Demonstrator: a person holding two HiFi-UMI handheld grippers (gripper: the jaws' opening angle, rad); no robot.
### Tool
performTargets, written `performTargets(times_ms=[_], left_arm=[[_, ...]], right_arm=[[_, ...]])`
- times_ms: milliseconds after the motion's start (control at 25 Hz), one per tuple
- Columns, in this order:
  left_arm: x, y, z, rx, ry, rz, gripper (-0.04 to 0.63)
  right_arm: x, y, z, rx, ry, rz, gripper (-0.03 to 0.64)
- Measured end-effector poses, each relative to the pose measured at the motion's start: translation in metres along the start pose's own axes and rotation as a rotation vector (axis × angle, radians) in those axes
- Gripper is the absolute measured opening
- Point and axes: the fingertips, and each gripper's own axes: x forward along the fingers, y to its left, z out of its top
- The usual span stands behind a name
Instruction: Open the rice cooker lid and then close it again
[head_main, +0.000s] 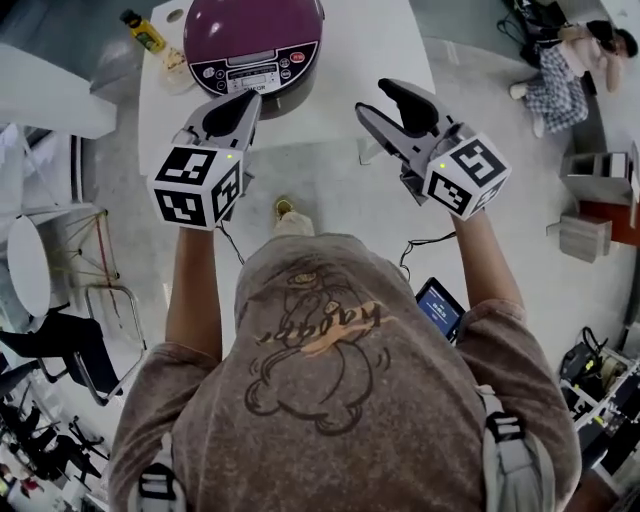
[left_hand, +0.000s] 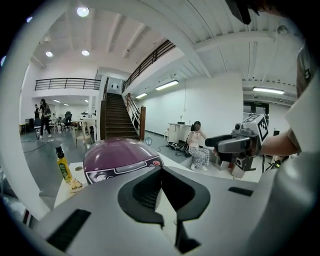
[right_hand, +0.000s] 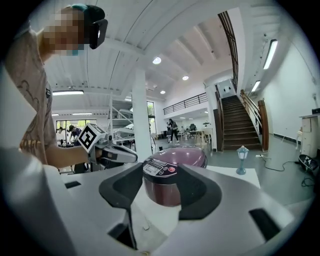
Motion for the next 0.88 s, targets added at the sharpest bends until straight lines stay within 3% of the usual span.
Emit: performTargets(times_ms=[200, 480, 880], left_arm=[[-0.039, -0.031, -0.004, -0.063, -0.123, 0.028, 0.021], [-0.082, -0.044, -0.033, -0.129, -0.249, 0.079, 0.021], [-0.098, -0.052, -0.065, -0.166, -0.302, 0.121, 0.021]], right_arm=[[-0.026, 0.033, -0.016, 0.005, -0.040, -0.005, 0.142], [-0.052, 0.049, -0.045, 0.053, -0.090, -0.119, 0.004], [-0.065, 0.054, -0.078, 0.060, -0.112, -0.233, 0.002]])
